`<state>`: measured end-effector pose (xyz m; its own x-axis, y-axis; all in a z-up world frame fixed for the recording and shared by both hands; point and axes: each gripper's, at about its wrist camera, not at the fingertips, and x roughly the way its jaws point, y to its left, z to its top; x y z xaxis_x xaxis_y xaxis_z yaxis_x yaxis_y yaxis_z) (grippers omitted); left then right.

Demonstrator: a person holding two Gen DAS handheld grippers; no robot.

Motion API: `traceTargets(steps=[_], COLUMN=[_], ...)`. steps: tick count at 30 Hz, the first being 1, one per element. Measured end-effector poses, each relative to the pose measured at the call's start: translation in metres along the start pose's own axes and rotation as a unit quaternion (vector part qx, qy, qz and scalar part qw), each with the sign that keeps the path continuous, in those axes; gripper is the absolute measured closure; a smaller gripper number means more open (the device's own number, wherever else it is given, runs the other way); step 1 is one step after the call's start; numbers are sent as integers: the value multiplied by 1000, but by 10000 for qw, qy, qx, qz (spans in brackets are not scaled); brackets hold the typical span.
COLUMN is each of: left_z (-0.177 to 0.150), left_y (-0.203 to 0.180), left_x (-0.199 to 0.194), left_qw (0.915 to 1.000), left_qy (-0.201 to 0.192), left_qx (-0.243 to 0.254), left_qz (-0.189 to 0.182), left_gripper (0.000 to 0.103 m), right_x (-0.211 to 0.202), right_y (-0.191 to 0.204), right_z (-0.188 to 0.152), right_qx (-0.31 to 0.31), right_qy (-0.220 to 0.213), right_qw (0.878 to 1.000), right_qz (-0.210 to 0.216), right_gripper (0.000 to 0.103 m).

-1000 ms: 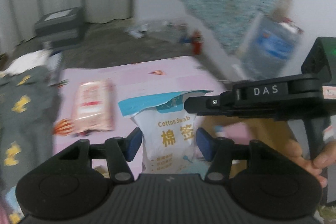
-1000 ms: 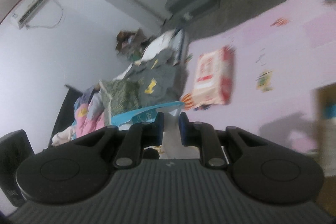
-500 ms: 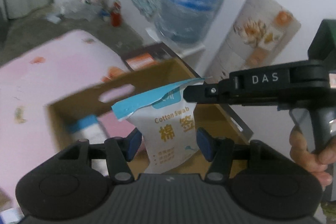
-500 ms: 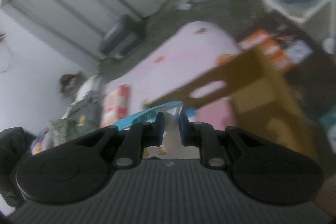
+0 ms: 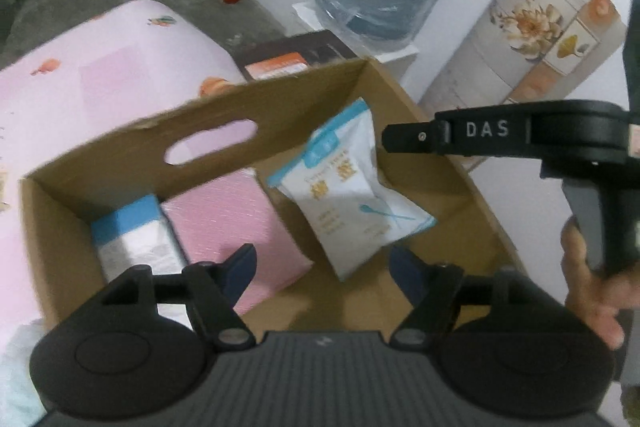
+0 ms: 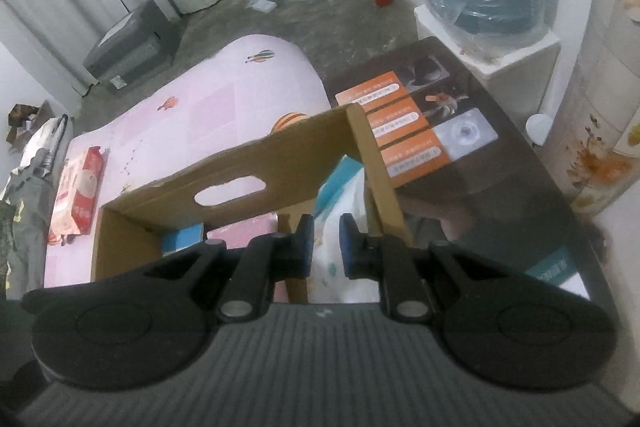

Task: Organize soft objects
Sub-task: 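Lower the cotton-swab bag into the cardboard box and open the right gripper, then withdraw the right gripper from the box back over the bed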

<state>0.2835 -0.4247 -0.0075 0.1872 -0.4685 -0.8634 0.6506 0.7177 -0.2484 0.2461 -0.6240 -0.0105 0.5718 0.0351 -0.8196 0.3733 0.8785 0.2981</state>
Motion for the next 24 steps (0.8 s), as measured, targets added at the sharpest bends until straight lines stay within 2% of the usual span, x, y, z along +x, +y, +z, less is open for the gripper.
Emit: traceTargets(steps=[3, 7, 13, 18, 24], left_z=[-2, -4, -17, -43, -81], left_y=[7, 17, 40, 64, 96], left_x=[-22, -55, -108, -142, -170], left_qw=[9998, 9986, 9946, 9894, 9846], left_qy=[-156, -421, -902, -1250, -1454], left_qx=[22, 74, -24, -179, -418], left_qz=[115, 318, 520, 720, 877], left_gripper=[28, 26, 20, 17, 17], right_x=[0, -8, -5, 24, 62], right_y=[3, 2, 13, 30, 42], right_z=[4, 4, -11, -28, -36], right_qx=[-24, 101, -30, -417, -818], right_qy=[-125, -267, -120, 30, 61], right_qw=[9999, 9995, 9998, 9984, 9917], right_qz=[-41, 128, 130, -370, -989], right_gripper=[88, 88, 88, 88, 88])
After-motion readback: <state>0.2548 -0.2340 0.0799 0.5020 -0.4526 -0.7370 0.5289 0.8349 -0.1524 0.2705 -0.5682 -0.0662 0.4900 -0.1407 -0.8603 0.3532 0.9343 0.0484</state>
